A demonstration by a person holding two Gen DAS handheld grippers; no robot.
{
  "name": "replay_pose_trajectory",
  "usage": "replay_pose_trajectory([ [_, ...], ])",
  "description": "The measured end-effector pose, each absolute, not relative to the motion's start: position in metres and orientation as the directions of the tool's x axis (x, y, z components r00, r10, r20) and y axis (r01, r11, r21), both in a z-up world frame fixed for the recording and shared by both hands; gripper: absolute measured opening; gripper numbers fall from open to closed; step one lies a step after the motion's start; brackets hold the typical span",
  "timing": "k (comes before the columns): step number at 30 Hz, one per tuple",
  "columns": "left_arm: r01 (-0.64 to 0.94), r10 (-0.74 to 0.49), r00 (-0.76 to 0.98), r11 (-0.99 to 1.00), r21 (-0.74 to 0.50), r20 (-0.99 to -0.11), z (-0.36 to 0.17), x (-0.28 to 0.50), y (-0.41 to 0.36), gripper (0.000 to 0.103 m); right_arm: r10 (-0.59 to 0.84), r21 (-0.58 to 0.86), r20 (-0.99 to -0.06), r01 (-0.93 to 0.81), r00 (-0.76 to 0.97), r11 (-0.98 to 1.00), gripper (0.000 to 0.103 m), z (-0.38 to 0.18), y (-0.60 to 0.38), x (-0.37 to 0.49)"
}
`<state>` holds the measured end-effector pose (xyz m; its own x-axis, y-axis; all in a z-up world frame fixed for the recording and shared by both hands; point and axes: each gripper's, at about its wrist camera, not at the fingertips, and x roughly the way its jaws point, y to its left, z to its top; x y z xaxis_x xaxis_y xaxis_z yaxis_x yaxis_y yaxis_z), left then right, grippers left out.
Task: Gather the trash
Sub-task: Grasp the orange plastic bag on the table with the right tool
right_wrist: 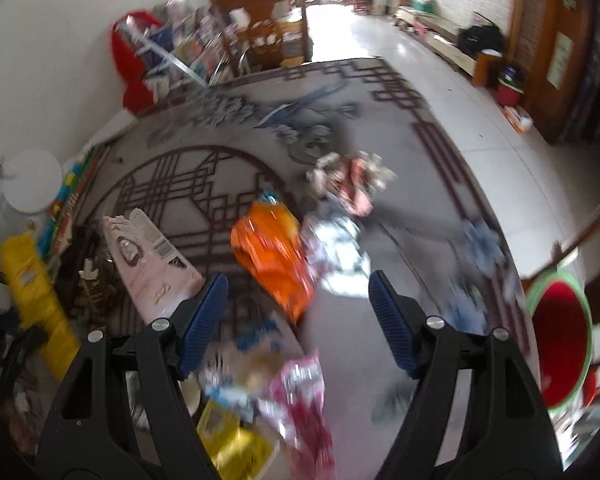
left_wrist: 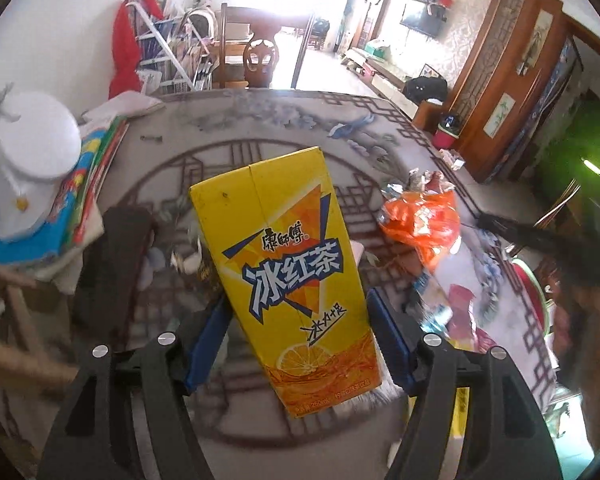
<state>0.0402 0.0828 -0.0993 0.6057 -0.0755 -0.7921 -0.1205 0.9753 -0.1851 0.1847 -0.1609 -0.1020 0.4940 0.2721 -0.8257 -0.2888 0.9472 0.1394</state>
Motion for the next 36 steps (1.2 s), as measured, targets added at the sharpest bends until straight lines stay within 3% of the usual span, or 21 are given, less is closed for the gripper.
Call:
replay_pose_trajectory([
  [5,-0.137,-0.072,0.602,0.972,-0.192,-0.795,-0.106,0.020,0.078,0.066,0.262,0.083,-0.855,-0.381,0.448,0.921,0.071,-0.119,-0.122,0.219],
  [7,-0.136,-0.071,0.603,0.972,-0.190,-0.794,-0.106,0.015,0.077,0.066,0.247,0.057,-0.867,-0.405,0.433,0.912,0.066,-0.127,-0.112,0.224],
  [12,-0.147,-0.060,0.605,0.971,-0.186,-0.794,-0.106,0.008,0.081,0.066,0.216,0.044,-0.901,-0.416,0.377,0.908,0.038,-0.149,-0.103,0.228],
  [19,-0.164,-0.060,0.599,0.967,-0.196,-0.799,-0.109,0.012,0.086,0.066,0.307,0.122,-0.859,-0.419,0.410,0.900,0.036,-0.127,-0.116,0.198],
  [28,-0.077,-0.094,0.657,0.979,-0.191,-0.748,-0.083,0.042,0.064,0.066,0.433,0.274,-0.747,-0.359,0.504,0.892,0.036,-0.075,-0.162,0.125],
  [36,0.010,-0.178,0.668,0.973,-0.231,-0.722,-0.066,0.063,0.028,0.066,0.425,0.335,-0.703,-0.261,0.570,0.905,0.036,-0.065,-0.204,0.077],
])
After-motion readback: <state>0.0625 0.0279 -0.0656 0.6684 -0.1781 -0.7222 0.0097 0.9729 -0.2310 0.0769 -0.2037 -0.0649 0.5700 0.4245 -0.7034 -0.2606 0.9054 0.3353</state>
